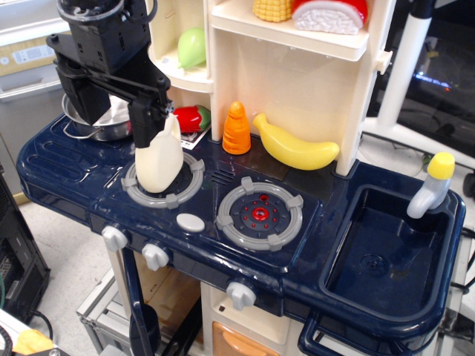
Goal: Put detergent in sink
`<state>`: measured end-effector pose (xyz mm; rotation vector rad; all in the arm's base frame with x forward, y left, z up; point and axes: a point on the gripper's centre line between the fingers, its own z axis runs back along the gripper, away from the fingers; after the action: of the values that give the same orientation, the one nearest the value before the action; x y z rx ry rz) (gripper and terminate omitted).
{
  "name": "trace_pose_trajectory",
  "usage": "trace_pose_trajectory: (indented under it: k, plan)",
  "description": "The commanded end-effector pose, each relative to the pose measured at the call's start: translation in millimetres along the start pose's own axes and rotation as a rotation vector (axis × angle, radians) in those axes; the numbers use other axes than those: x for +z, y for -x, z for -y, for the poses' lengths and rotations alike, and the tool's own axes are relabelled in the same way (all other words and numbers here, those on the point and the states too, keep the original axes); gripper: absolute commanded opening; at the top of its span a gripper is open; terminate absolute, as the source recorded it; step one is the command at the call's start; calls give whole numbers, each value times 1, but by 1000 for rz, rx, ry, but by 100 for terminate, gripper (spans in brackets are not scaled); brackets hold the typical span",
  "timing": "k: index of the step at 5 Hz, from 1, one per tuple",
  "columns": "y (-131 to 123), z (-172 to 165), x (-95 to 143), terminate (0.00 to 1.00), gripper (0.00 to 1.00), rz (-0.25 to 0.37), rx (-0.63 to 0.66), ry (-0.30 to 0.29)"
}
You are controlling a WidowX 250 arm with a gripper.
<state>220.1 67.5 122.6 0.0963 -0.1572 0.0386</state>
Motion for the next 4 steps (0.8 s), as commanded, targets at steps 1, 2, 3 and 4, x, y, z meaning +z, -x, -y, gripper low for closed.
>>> trace_pose_trajectory:
  k: [1, 2, 3, 4]
  plan:
    - [0, 0, 0, 0, 100, 0, 0, 0]
    - [-2, 0, -16, 0, 100, 62, 27, 30]
    - [-14, -1, -25, 0, 100, 116, 8, 43]
    - [-22, 0, -32, 0, 100, 161, -10, 51]
